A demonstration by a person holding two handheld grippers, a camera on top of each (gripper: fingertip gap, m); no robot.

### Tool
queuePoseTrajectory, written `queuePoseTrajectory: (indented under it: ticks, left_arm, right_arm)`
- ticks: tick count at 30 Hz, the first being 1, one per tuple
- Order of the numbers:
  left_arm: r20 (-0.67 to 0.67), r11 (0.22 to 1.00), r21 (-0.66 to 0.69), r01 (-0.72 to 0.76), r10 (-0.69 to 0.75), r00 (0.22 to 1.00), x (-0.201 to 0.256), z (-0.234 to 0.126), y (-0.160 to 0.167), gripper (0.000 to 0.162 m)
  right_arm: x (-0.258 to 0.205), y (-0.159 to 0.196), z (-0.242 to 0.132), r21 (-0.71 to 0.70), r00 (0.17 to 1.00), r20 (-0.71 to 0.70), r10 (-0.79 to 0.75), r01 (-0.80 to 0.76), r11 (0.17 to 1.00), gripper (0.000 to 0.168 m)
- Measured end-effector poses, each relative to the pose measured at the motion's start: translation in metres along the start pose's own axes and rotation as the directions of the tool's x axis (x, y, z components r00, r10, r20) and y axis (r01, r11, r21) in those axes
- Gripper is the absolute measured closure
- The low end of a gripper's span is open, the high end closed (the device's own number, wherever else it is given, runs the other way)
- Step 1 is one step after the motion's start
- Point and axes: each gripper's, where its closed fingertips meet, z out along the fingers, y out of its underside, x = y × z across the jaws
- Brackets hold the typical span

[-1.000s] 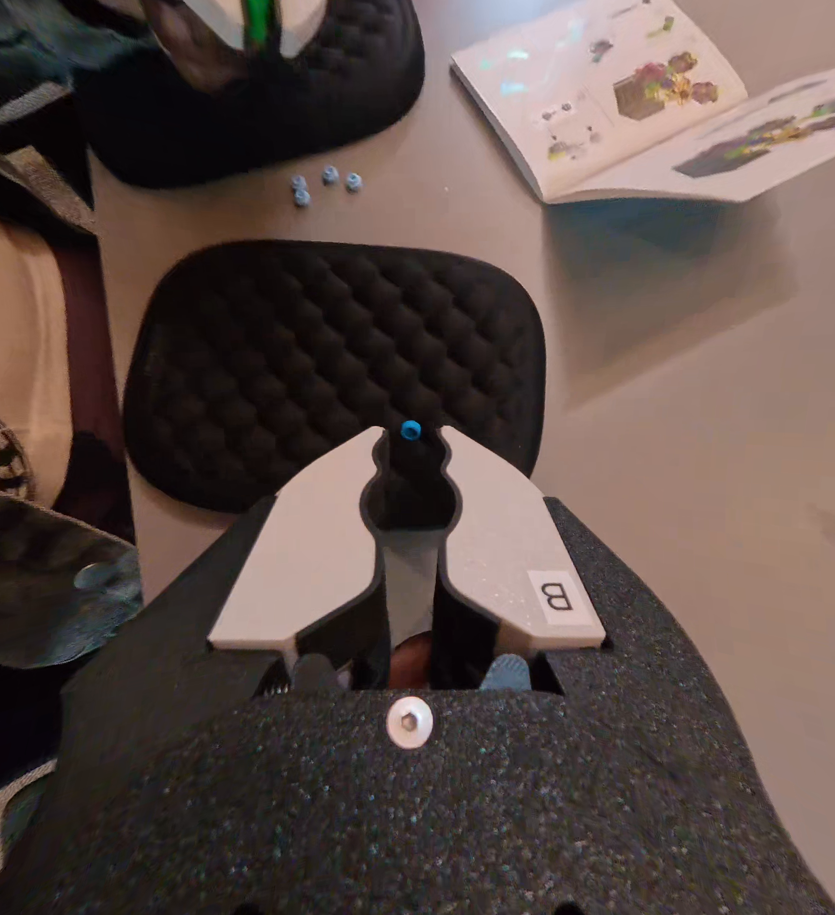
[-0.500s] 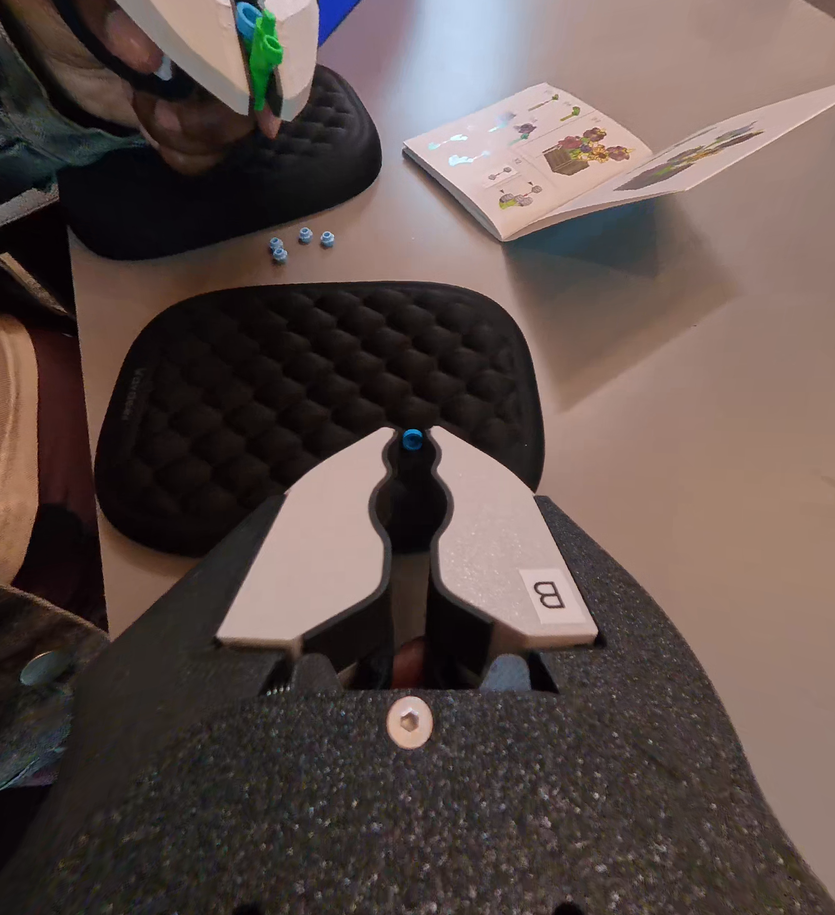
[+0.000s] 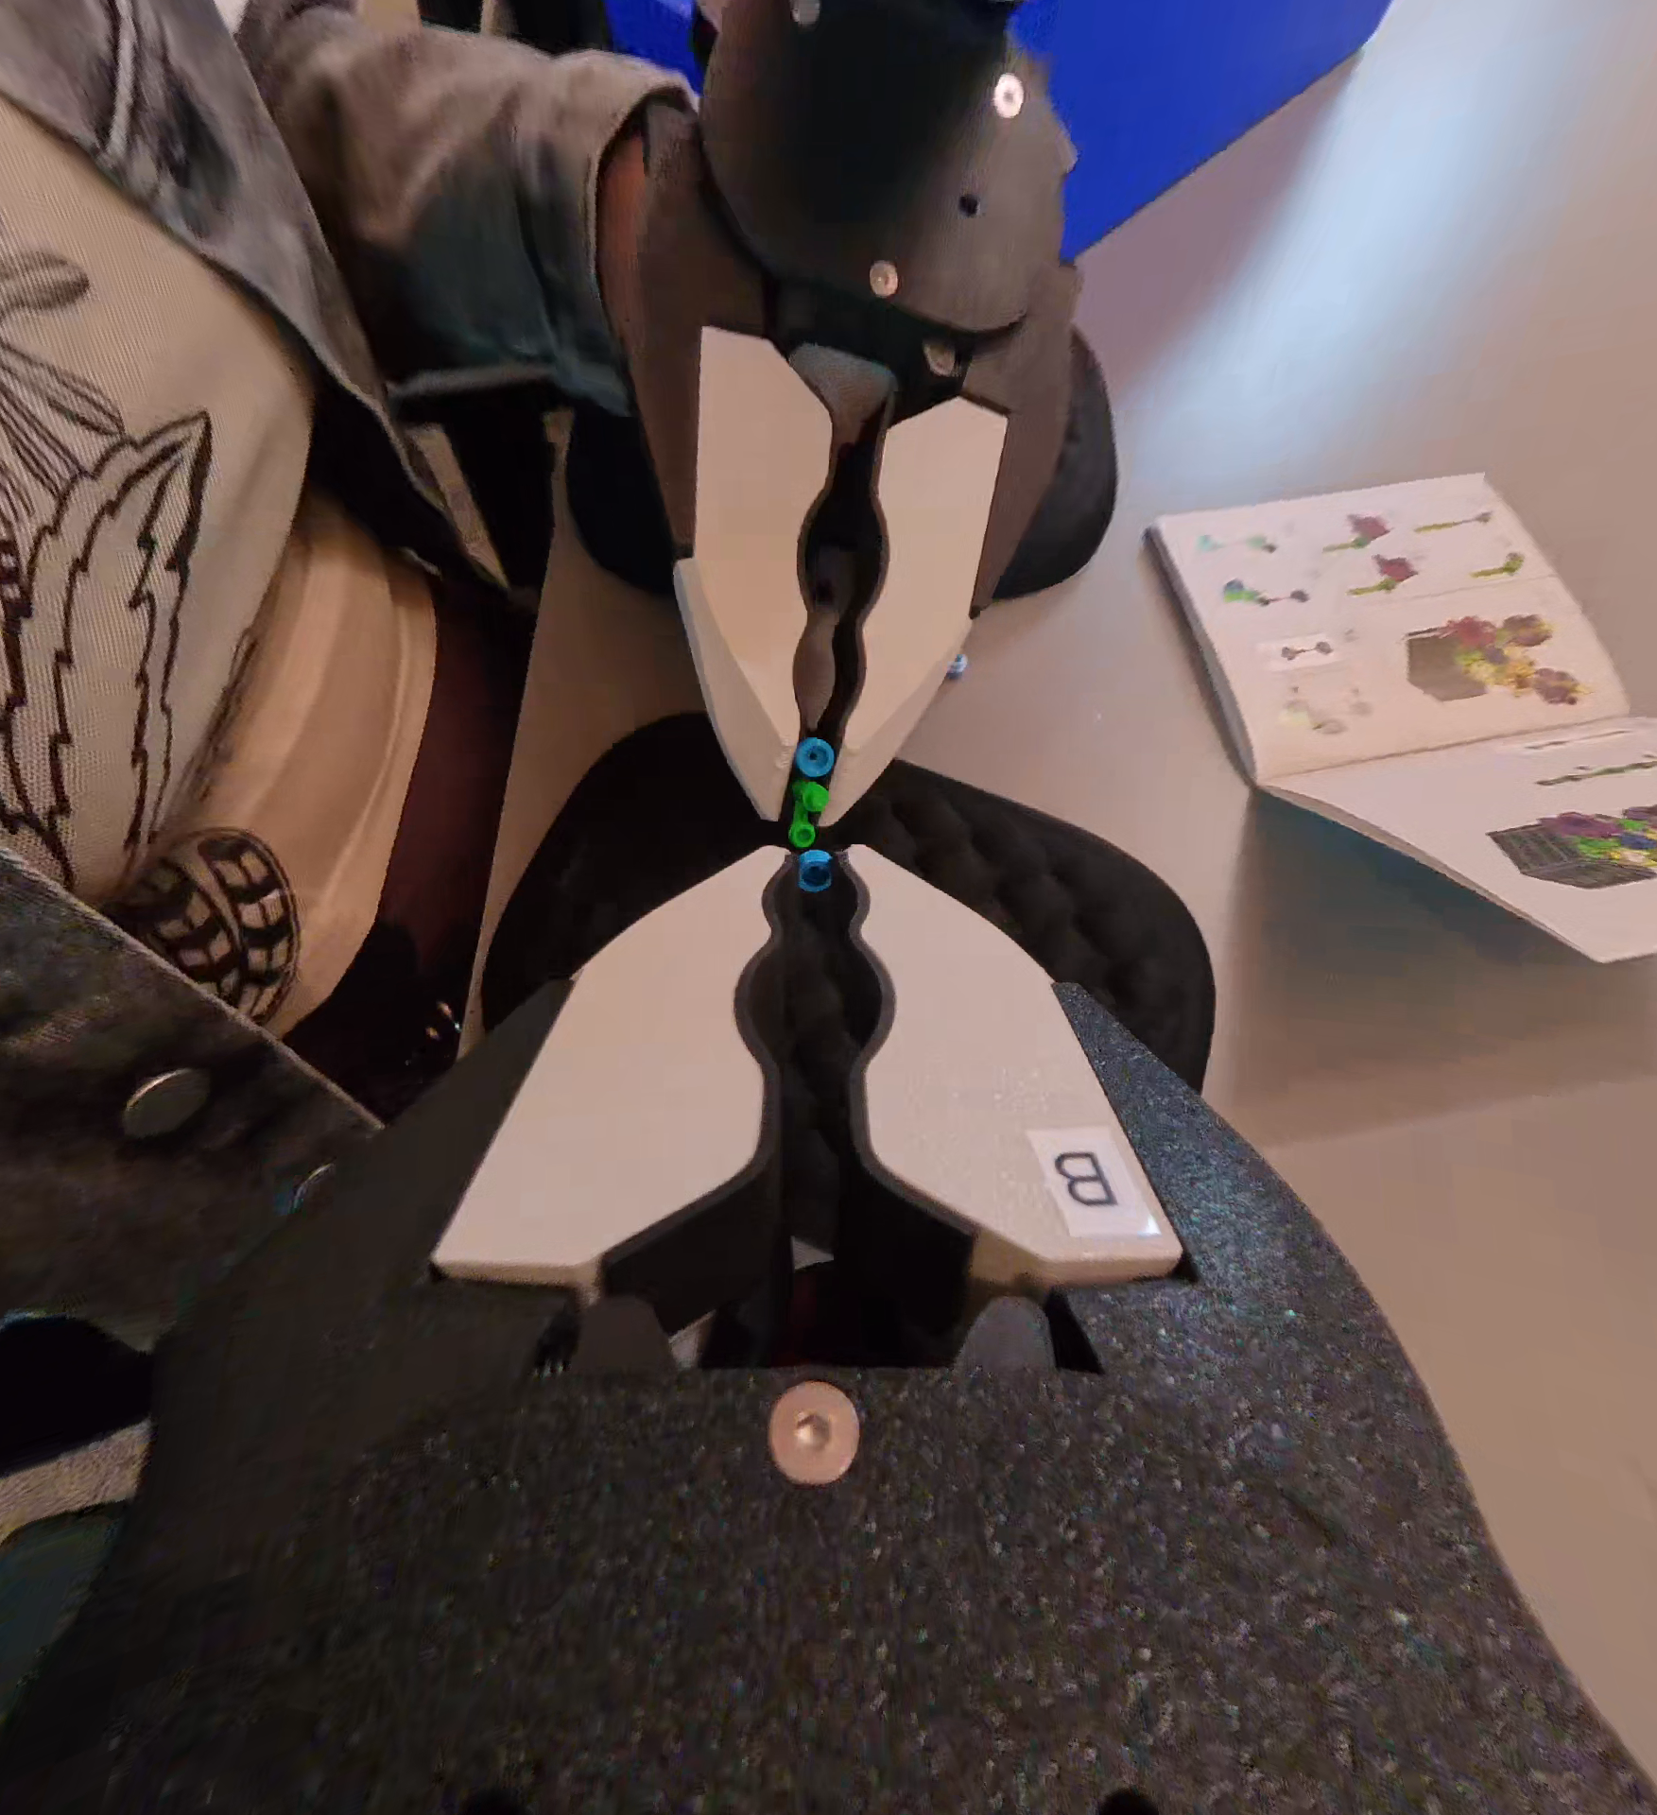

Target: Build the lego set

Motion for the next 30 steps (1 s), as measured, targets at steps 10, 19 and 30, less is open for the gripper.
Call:
queuePoseTrajectory:
  ticks: [10, 19, 30]
  left_arm:
    - [0.013, 0.992, -0.111, -0.053, 0.055, 0.998, 0.001, 0.010, 0.014, 0.156]
    - [0.019, 0.993, -0.106, -0.047, 0.049, 0.999, 0.000, 0.010, 0.014, 0.156]
    - [0.039, 0.992, -0.106, -0.062, 0.066, 0.997, -0.001, 0.010, 0.014, 0.156]
  right_arm:
    - [-0.011, 0.017, 0.018, 0.014, 0.992, 0.092, 0.089, -0.091, 0.996, 0.162]
    - [-0.007, 0.017, 0.020, 0.026, 0.995, 0.057, 0.083, -0.085, 0.996, 0.162]
    - [-0.007, 0.018, 0.023, 0.036, 0.995, 0.002, 0.101, -0.101, 0.994, 0.162]
